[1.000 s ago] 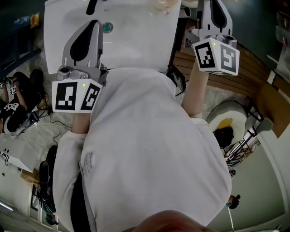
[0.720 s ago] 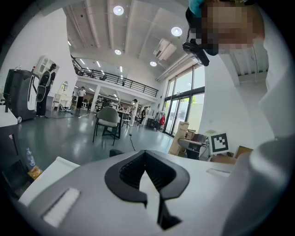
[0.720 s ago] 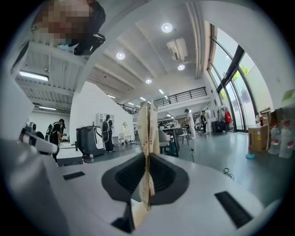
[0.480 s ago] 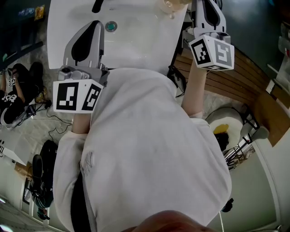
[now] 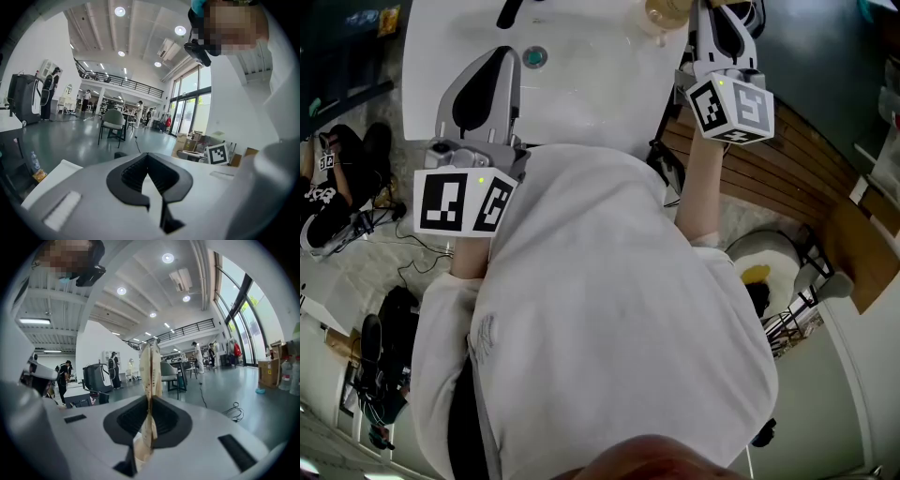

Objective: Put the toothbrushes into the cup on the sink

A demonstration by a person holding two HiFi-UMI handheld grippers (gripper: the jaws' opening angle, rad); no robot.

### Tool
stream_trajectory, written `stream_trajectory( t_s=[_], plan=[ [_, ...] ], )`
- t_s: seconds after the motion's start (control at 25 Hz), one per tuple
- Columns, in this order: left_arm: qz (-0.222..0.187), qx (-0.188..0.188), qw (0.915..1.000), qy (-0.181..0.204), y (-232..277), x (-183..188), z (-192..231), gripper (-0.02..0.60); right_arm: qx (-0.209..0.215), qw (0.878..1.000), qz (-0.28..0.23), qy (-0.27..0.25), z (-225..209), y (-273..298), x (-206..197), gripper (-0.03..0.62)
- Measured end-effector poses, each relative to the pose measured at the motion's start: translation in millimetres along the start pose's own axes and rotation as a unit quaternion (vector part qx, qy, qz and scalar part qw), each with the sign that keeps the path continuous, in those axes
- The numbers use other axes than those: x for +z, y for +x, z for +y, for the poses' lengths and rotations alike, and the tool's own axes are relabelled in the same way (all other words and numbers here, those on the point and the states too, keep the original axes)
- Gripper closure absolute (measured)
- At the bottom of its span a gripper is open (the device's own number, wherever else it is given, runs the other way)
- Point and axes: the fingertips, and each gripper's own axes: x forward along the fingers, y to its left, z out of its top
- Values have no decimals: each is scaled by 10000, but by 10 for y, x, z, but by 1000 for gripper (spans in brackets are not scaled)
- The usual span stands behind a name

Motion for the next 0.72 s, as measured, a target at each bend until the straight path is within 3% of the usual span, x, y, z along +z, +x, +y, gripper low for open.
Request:
stream_trajectory(
  t_s=[0.72],
  plan=[
    [-37, -50, 10000, -15, -10, -6, -25, 584, 37, 9988, 466, 127, 12, 43, -595, 562]
  ],
)
